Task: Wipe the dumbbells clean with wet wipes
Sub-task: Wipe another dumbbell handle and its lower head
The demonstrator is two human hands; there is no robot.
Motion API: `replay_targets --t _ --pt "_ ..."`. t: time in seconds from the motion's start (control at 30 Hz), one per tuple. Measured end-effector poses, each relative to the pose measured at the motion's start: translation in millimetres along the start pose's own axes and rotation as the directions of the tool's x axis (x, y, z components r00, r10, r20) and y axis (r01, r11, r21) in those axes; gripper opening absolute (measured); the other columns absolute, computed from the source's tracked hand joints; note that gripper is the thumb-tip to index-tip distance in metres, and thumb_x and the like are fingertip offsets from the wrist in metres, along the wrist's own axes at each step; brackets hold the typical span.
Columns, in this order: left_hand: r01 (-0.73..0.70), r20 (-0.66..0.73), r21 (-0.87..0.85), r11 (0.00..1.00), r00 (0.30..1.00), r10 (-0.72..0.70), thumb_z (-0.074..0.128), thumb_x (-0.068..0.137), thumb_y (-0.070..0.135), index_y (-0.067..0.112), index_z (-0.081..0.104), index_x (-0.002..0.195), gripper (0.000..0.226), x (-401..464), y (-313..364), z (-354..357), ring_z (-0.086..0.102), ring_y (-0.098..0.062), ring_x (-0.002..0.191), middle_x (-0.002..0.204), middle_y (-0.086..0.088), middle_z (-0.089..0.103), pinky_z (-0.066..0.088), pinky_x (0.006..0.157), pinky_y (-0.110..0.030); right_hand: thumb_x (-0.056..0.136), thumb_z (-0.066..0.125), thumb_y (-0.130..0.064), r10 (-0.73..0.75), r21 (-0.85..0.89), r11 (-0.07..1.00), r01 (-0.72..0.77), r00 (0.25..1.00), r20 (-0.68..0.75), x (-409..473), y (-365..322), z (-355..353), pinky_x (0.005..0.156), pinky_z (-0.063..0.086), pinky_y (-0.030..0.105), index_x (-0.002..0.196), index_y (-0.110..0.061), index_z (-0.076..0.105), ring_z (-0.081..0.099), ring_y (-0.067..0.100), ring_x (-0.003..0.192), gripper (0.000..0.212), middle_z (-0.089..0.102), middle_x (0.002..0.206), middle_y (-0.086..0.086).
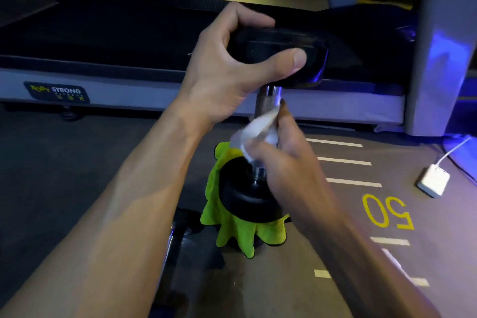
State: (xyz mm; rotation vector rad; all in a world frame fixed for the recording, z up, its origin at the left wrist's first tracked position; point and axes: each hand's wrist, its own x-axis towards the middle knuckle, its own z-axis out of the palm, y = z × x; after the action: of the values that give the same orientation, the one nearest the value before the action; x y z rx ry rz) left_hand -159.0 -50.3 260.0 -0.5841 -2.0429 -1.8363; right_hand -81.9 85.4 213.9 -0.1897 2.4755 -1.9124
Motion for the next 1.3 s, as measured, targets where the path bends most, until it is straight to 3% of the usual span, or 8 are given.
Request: replay_targets --t 0.1,0.27,0.43,0.6,0.8,1.0,1.1,1.3 --pt "0.015 -0.007 -0.006 1.000 1.000 -0.015 0.091 0.076 0.033 0.009 0.064 0.115 0.053 1.6 -0.7 -0.5 0.069 -0.010 0.096 0.102 0.001 0.072 0.060 0.086 -0.034 0.104 0.053 -0.009 -0.035 0.083 0.996 0.033 0.999 0.021 -25.9 2.0 3.2 0.071 0.049 0.007 0.118 -0.060 0.064 0.064 -0.019 0.081 0.054 0.070 0.083 -0.037" --pt "0.000 0.004 0.004 1.000 1.000 0.000 0.091 0.074 0.037 0.011 0.064 0.115 0.056 1.9 -0.4 2.8 0.072 -0.017 0.100 0.105 -0.001 0.073 0.061 0.087 -0.036 0.111 0.043 -0.022 -0.086 -0.015 0.996 0.085 0.964 -0.250 7.1 9.7 12.8 0.077 0.051 0.028 0.104 -0.023 0.065 0.069 0.009 0.086 0.023 0.075 0.093 0.000" --pt "0.014 0.000 -0.016 1.000 1.000 -0.014 0.090 0.071 0.040 0.012 0.064 0.113 0.056 3.0 -0.5 2.3 0.070 -0.011 0.096 0.105 -0.001 0.073 0.061 0.085 -0.033 0.114 0.032 -0.037 0.170 0.190 0.970 -0.153 0.983 -0.074 26.0 14.2 -0.1 0.083 0.053 0.036 0.071 -0.025 0.078 0.069 0.011 0.070 0.064 0.076 0.069 -0.003" --pt "0.013 0.006 -0.007 1.000 1.000 -0.013 0.091 0.074 0.037 0.010 0.065 0.115 0.056 2.4 -0.3 3.7 0.070 -0.009 0.097 0.103 0.003 0.073 0.060 0.086 -0.032 0.111 0.035 -0.042 0.000 -0.140 0.990 -0.031 0.977 -0.211 7.7 15.4 12.5 0.073 0.045 0.029 0.102 -0.021 0.065 0.061 0.004 0.076 0.039 0.070 0.083 -0.006" --pt "-0.017 0.020 -0.013 1.000 1.000 0.017 0.090 0.073 0.036 0.009 0.063 0.115 0.056 0.0 1.1 4.7 0.071 -0.027 0.106 0.108 -0.004 0.072 0.062 0.090 -0.045 0.112 0.039 -0.022 -0.055 0.256 0.956 0.143 0.946 -0.321 34.3 -2.1 12.9 0.059 0.041 0.002 0.092 -0.024 0.057 0.057 -0.015 0.060 0.028 0.064 0.063 -0.021" --pt "-0.016 0.037 -0.064 0.998 0.999 0.018 0.089 0.070 0.037 0.009 0.062 0.114 0.059 -2.1 1.6 3.9 0.069 -0.009 0.095 0.101 0.003 0.071 0.058 0.082 -0.029 0.093 0.045 -0.021 0.159 0.599 0.800 -0.028 0.973 -0.167 59.5 5.0 8.9 0.060 0.045 0.056 0.081 0.014 0.056 0.047 0.045 0.056 0.038 0.052 0.069 0.033" --pt "-0.012 0.044 -0.076 0.997 0.999 0.015 0.089 0.069 0.036 0.008 0.062 0.114 0.059 -3.1 1.6 5.6 0.069 -0.006 0.092 0.098 0.006 0.071 0.057 0.080 -0.028 0.096 0.045 -0.031 0.202 0.586 0.809 -0.049 0.959 -0.198 63.0 5.5 7.2 0.057 0.046 0.040 0.060 -0.009 0.067 0.055 0.024 0.053 0.048 0.061 0.059 0.009" --pt "-0.027 0.032 -0.080 0.996 0.999 0.030 0.089 0.070 0.035 0.007 0.061 0.114 0.060 -3.1 0.5 5.8 0.068 -0.009 0.093 0.099 0.004 0.070 0.059 0.081 -0.033 0.108 0.037 -0.036 -0.183 0.194 0.944 0.267 0.913 -0.366 38.4 16.3 31.0 0.093 0.052 0.032 0.126 -0.020 0.060 0.060 0.002 0.096 0.033 0.066 0.105 -0.015"
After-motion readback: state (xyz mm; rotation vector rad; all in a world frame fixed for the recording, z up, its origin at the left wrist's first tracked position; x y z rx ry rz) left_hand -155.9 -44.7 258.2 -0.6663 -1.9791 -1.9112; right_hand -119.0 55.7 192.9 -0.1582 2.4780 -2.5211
